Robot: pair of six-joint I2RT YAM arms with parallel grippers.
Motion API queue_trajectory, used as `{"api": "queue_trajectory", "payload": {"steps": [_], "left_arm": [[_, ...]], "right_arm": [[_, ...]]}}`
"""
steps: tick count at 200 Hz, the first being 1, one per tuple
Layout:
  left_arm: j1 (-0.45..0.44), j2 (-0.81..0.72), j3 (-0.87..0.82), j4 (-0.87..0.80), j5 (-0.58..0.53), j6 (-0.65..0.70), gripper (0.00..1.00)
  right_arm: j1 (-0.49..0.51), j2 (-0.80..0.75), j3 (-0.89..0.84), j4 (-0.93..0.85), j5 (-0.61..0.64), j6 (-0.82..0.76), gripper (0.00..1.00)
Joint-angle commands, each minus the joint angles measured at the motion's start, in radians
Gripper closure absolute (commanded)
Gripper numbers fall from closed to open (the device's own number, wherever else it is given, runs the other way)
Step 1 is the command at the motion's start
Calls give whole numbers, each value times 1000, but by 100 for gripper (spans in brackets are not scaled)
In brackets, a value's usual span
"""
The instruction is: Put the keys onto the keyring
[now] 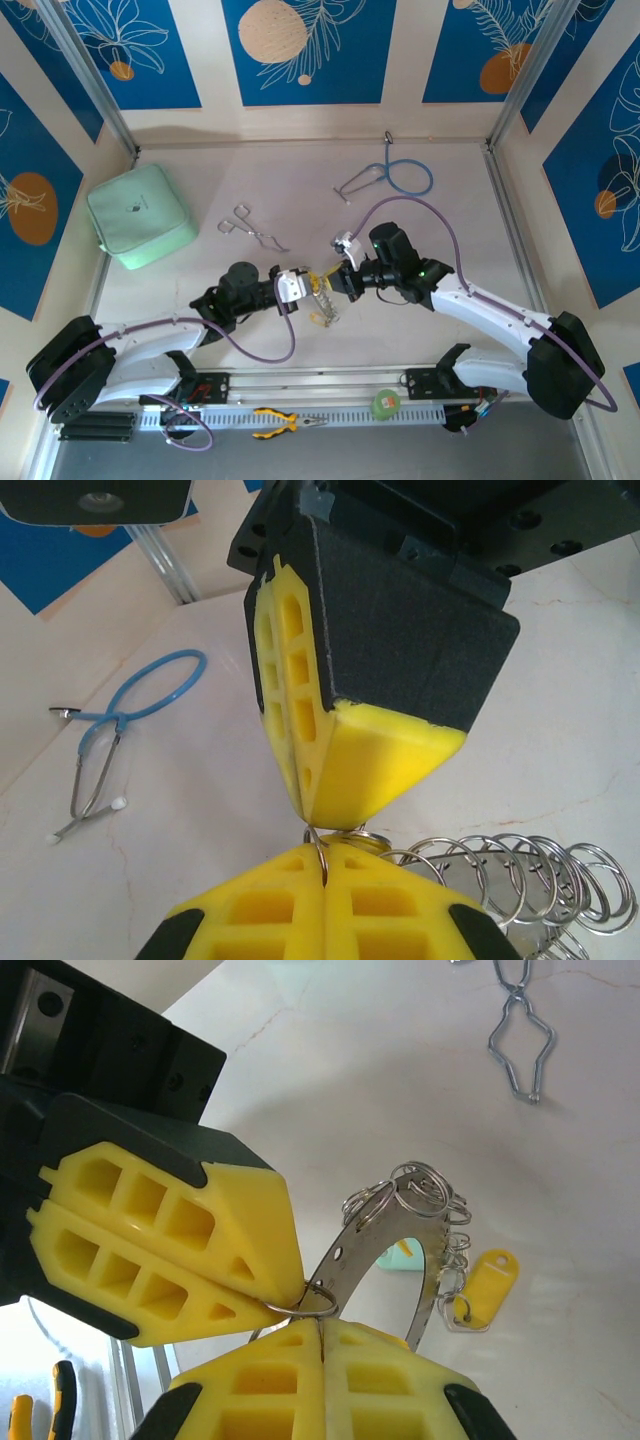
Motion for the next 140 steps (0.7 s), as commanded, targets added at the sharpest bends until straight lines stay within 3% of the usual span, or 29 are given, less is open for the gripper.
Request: {"api": "queue_trajectory", "payload": {"steps": [1, 85, 140], "left_arm": [[-25, -12, -6, 119, 74, -29, 100], [-25, -11, -22, 142, 123, 20, 100], [-25, 3, -55, 289, 61, -73, 100]], "right_arm": [[-39, 7, 16, 27, 7, 33, 100], [-135, -4, -1, 58, -216, 52, 100], [-137, 21, 0, 38, -264, 30, 100]]}}
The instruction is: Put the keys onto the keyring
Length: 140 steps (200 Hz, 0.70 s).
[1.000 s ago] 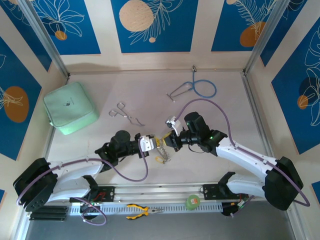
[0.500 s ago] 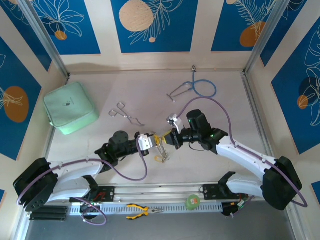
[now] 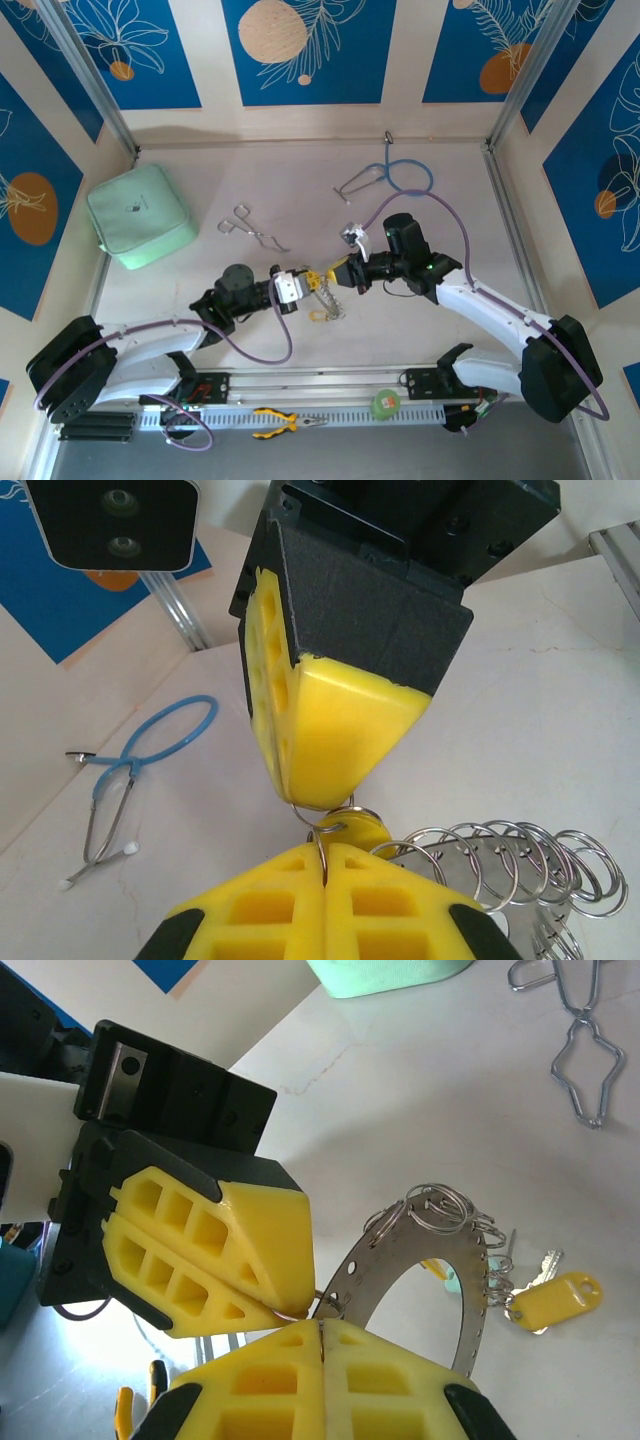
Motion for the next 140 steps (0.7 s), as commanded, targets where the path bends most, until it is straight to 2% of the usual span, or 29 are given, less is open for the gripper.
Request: {"api": "queue_trajectory", "payload": {"steps": [1, 35, 94, 140], "left_arm": [[-23, 3, -22, 161, 34, -60, 100], [-23, 35, -37, 248, 58, -121, 100], [-23, 85, -53, 383, 71, -149, 100], [-23, 96, -51, 398, 72, -142, 100]], "right_arm": [[-17, 18, 0, -1, -2, -14, 100], [-20, 28, 6, -1, -15, -6, 100], [-43, 46, 20, -13, -58, 72, 100], [-63, 82, 37, -6, -99, 158, 100]]}}
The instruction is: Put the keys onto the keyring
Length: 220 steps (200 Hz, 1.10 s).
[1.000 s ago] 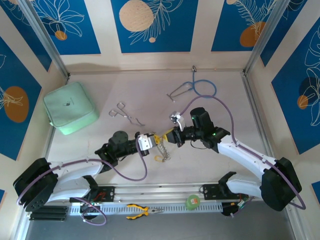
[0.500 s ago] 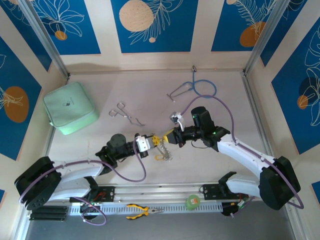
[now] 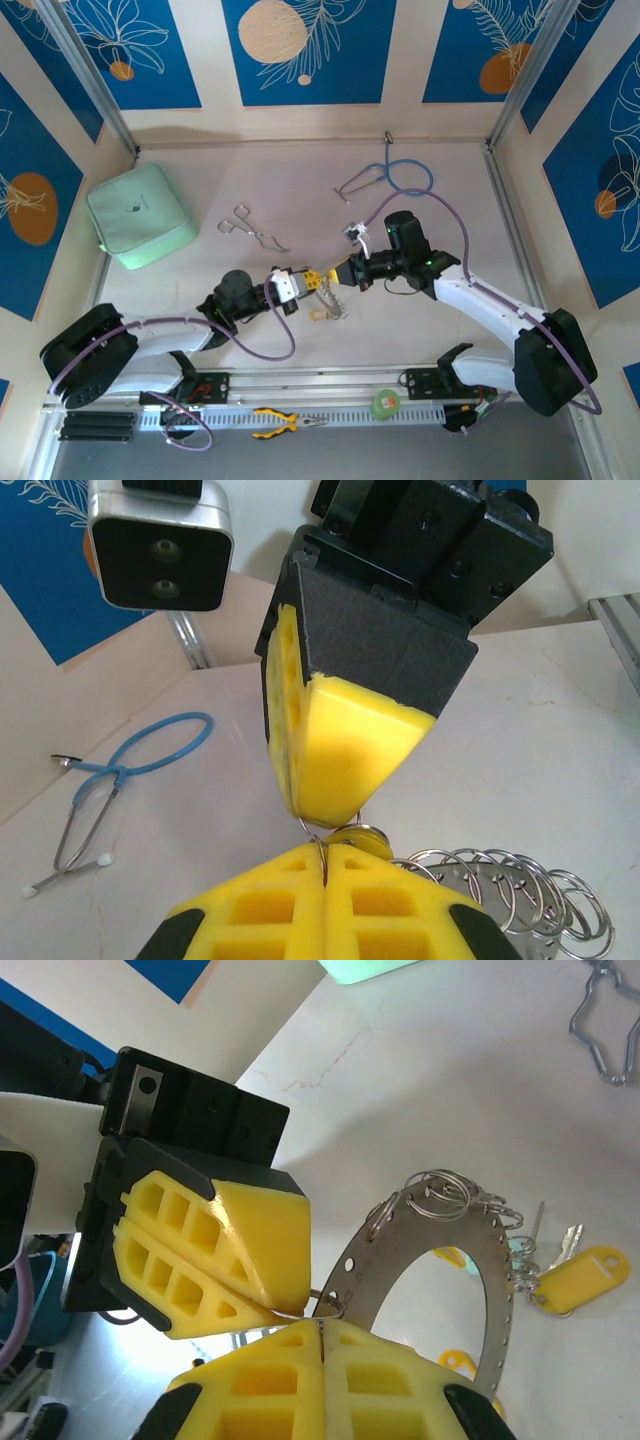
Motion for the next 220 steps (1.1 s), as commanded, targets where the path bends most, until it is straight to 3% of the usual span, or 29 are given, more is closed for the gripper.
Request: {"api": "queue_trajectory", "payload": {"steps": [1, 70, 101, 119, 151, 179, 220], "left_arm": [[-23, -12, 5, 139, 65, -7, 100], [-22, -39, 16, 35, 21, 57, 100], [-24, -42, 12, 18, -19, 48, 100], [-23, -47, 5, 9, -38, 24, 100], [-23, -57, 3, -47, -43, -43, 100], [-22, -73, -1, -75, -65, -130, 100], [-22, -91, -22, -52, -87, -279, 100]], "right_arm": [[-20, 34, 35, -6, -14, 68, 100], [-28, 82, 56, -20, -70, 119, 100], [-36, -2, 41, -1, -58, 59, 100], [-37, -92, 3, 18, 25, -9, 100], [-28, -184, -41, -39, 300, -118, 100], [-13, -51, 50, -319, 625, -147, 100], [48, 160, 171, -472, 677, -105, 100]]}}
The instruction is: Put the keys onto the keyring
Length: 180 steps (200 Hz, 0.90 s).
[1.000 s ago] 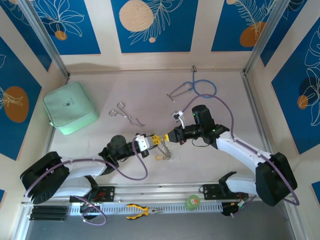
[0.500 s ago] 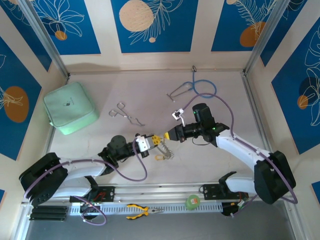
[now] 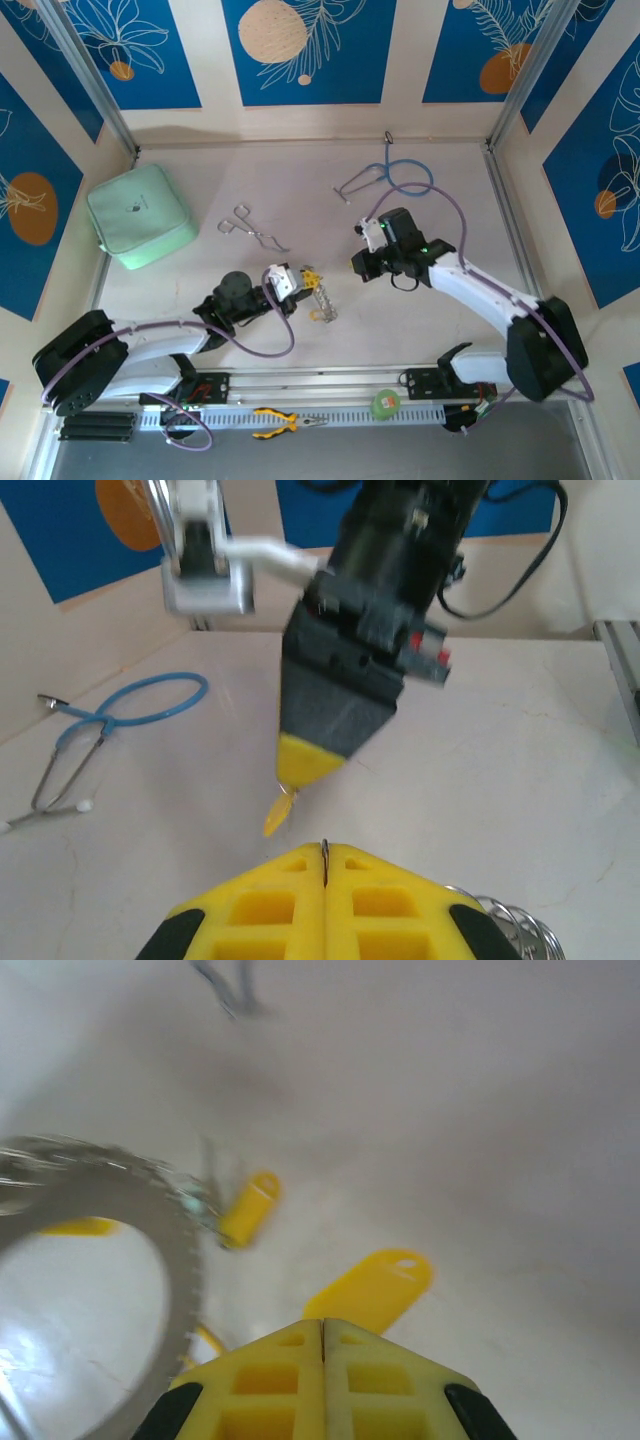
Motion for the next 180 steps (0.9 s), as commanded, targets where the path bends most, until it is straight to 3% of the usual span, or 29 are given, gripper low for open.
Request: {"api": "queue_trajectory", "payload": {"steps": [1, 59, 77, 95, 142, 159, 180], "left_arm": [[-9, -31, -18, 47, -25, -125, 100], [-7, -11, -60, 134, -32, -213, 100], [-5, 3, -61, 161, -28, -214, 100], [3, 19, -70, 202, -12, -210, 100], [11, 89, -108, 408, 71, -115, 100], [11, 120, -106, 456, 117, -71, 100], [11, 167, -101, 509, 198, -8, 100]], "right_arm": [[42, 64, 61, -159, 103, -3, 100], [64, 315, 207, -241, 37, -12, 100], [64, 321, 218, -216, 20, -14, 82], [59, 249, 183, -130, -20, -55, 72], [24, -37, -37, 250, -310, -245, 71], [43, -138, -140, 364, -418, -397, 71], [69, -243, -242, 422, -448, -584, 71]]}}
